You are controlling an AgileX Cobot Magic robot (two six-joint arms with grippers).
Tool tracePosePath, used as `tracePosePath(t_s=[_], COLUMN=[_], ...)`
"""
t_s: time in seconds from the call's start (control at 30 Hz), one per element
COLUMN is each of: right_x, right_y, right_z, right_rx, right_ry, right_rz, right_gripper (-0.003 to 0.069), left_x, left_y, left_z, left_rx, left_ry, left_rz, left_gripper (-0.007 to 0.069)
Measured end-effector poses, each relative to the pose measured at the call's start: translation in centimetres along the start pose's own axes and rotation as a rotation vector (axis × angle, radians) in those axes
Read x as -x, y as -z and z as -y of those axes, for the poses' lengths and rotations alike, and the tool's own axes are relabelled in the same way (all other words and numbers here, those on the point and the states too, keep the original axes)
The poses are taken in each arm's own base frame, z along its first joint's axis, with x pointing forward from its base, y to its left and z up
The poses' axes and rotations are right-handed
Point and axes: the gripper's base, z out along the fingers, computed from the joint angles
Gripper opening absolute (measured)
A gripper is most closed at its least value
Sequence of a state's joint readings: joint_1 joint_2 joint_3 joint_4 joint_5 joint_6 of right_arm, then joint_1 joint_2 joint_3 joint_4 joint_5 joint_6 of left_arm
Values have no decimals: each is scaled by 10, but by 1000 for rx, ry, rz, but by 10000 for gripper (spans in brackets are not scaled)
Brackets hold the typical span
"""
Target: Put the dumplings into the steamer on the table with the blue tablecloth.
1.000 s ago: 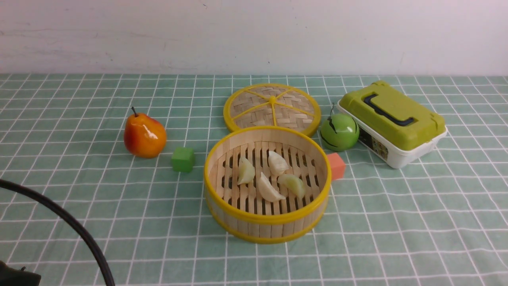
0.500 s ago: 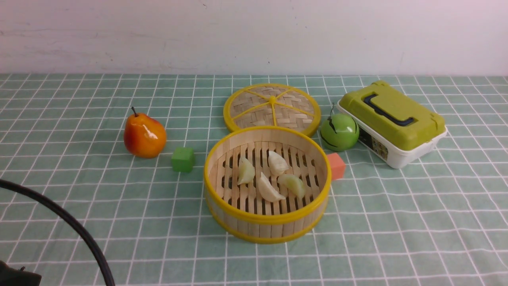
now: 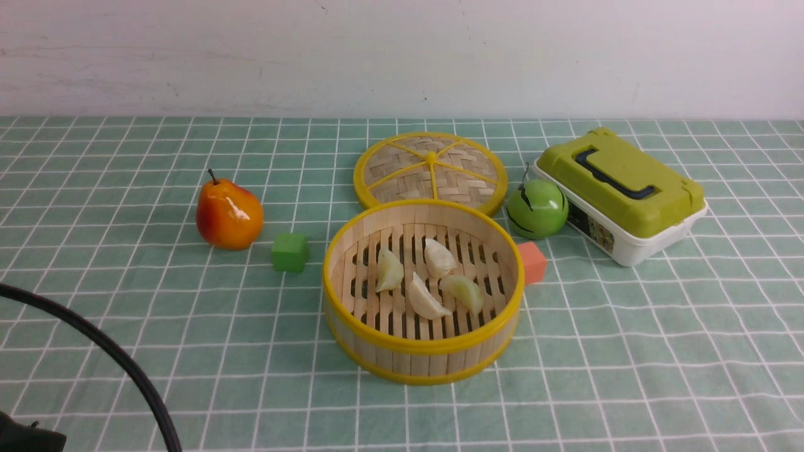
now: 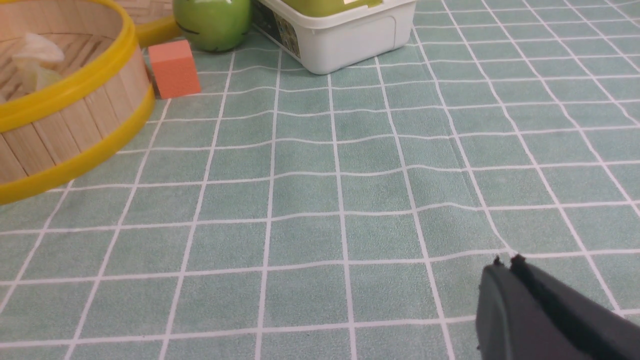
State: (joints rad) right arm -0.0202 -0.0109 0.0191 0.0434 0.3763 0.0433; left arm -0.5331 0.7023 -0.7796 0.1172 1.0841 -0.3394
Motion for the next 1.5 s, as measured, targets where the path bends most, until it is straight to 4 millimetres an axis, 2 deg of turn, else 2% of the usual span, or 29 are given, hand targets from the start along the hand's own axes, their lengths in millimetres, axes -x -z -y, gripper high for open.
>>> tracePosePath(t_s=[0.17,0.3,0.4,0.43,0.57,0.7,0.77,0.9,1.03,1.13,1.33,1.5], right_x=[0,0,0,0,0,0,0,0,0,0,0,0], right_y=[0,0,0,0,0,0,0,0,0,0,0,0], right_z=[0,0,0,0,0,0,0,0,0,0,0,0], right_rx=[0,0,0,0,0,0,0,0,0,0,0,-1], right_ry=[1,1,2,3,4,4,4,4,4,4,4,4], right_rz=[0,0,0,0,0,0,0,0,0,0,1,1], right_gripper=[-8,-3,-2,-1,2,6,8,13,19,23,32,38], left_x=[-1,-14,-23,-31,-44,-66,-71,-96,-113,-124,-135,-136], left_y=[-2,-10,-12,-12,-10,-14,-18,-37,-59,-76,-86,-87], left_z=[0,-3,-5,-8,-20,-33,-35,-41,-45,-47,-48,-48], left_rx=[1,-3,-37,-69,-74,-12,3,81,129,140,164,166], left_ry=[-1,15,83,146,243,326,331,347,324,329,328,327], left_rz=[-3,8,88,201,446,702,745,902,887,807,669,655], left_gripper=[92,92,89,70,-8,-14,-14,-14,-14,-14,-14,-14])
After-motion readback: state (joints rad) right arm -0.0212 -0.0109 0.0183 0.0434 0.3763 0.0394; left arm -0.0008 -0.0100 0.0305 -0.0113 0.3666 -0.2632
